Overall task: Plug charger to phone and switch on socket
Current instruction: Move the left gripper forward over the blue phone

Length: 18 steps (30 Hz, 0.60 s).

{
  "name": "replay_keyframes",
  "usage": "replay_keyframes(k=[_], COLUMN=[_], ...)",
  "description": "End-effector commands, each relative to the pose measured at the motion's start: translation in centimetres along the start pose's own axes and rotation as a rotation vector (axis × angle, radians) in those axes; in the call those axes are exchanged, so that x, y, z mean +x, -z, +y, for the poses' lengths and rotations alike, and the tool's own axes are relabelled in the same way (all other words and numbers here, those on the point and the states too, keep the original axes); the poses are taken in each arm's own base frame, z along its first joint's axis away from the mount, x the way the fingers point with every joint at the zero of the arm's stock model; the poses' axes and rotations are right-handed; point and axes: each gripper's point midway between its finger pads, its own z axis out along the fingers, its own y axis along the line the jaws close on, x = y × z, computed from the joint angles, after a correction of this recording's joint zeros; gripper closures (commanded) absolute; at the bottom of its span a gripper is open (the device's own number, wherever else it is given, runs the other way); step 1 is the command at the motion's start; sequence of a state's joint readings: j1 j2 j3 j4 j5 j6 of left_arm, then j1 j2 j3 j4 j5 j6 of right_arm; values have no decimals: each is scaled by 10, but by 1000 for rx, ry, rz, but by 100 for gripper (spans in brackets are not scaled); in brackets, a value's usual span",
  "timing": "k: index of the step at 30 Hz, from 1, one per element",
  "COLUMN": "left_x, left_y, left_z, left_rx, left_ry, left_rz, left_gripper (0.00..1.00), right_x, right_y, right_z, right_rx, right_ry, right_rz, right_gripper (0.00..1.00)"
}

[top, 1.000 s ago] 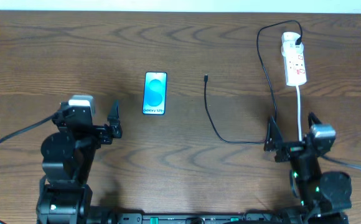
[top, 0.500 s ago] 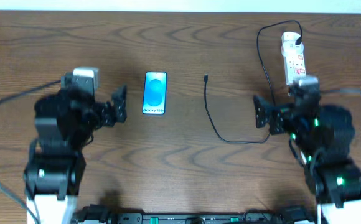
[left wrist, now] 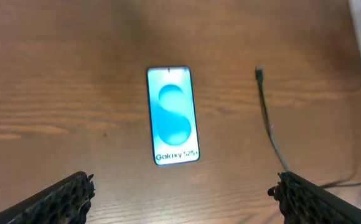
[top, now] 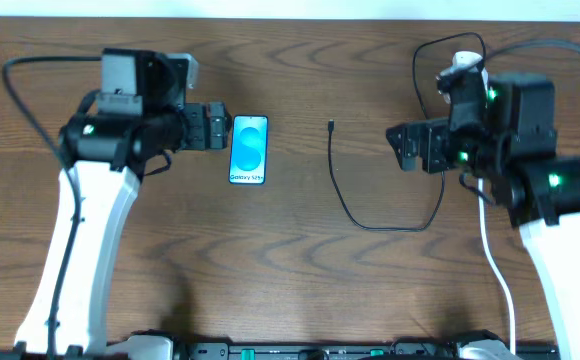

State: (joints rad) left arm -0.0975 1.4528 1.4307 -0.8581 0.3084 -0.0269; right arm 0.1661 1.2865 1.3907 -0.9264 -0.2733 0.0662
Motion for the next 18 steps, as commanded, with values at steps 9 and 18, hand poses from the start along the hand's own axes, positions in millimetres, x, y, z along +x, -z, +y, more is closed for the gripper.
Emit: replay_keyframes(k=[9,18], left_x=[6,28], left_y=[-43,-98], left_z=[8,24], left_rx=[-7,-246], left_ry=[25,68], left_rz=[97,195], left_gripper=[4,5], right_x=[-22,-17], right_y=[-19,-20], right_z=[24,33], right_rx=[-90,-150], right_ry=[87,89], right_rz=[30,47], right_gripper=[1,1])
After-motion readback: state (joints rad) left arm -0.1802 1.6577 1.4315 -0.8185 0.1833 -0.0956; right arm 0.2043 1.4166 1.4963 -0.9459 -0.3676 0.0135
